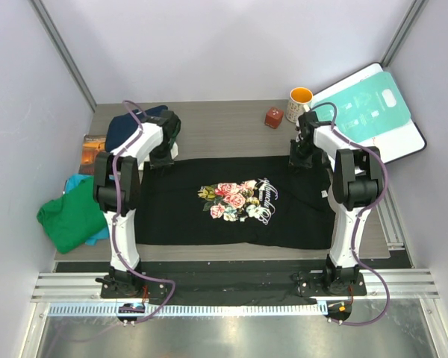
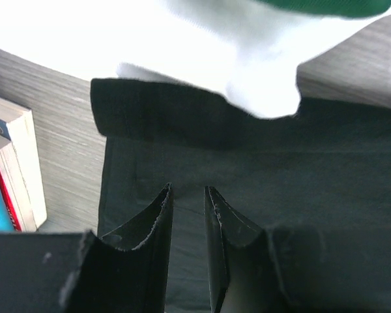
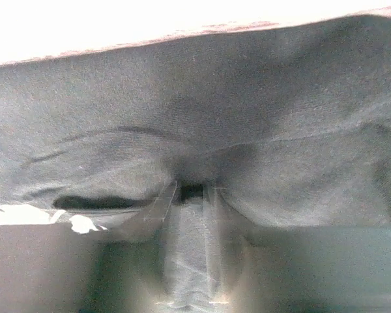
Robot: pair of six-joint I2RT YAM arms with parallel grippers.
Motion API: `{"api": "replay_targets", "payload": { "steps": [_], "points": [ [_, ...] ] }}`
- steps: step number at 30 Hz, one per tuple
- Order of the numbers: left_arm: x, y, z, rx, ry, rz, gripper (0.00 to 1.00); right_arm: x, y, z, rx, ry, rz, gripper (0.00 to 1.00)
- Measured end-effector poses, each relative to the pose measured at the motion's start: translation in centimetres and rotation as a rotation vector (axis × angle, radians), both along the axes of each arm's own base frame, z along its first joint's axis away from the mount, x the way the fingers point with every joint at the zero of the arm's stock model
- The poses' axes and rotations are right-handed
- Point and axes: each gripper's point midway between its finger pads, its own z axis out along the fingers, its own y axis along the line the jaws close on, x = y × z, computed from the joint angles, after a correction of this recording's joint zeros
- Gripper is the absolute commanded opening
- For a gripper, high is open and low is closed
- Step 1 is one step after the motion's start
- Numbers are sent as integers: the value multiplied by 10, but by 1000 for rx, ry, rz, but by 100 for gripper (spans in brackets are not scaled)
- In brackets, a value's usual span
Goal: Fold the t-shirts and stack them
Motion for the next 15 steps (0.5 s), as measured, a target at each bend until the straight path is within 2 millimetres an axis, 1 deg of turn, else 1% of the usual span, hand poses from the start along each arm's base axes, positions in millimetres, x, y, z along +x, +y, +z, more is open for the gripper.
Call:
{"api": "replay_targets", "payload": {
  "steps": [2,6,10,15],
  "points": [
    [3,-1,1,-1,-5,-1,26,1,1,0,10,-3,6,5],
    [7,-3,4,-2,-12,-5,26,1,2,-1,18,-3,9,5],
    [6,-4,3,-1,-6,-8,26,0,2,-1,18,-9,9,5],
    [5,-7,2,0,-2,-17,26,-15,0,1,16,3,8,5]
  ]
}}
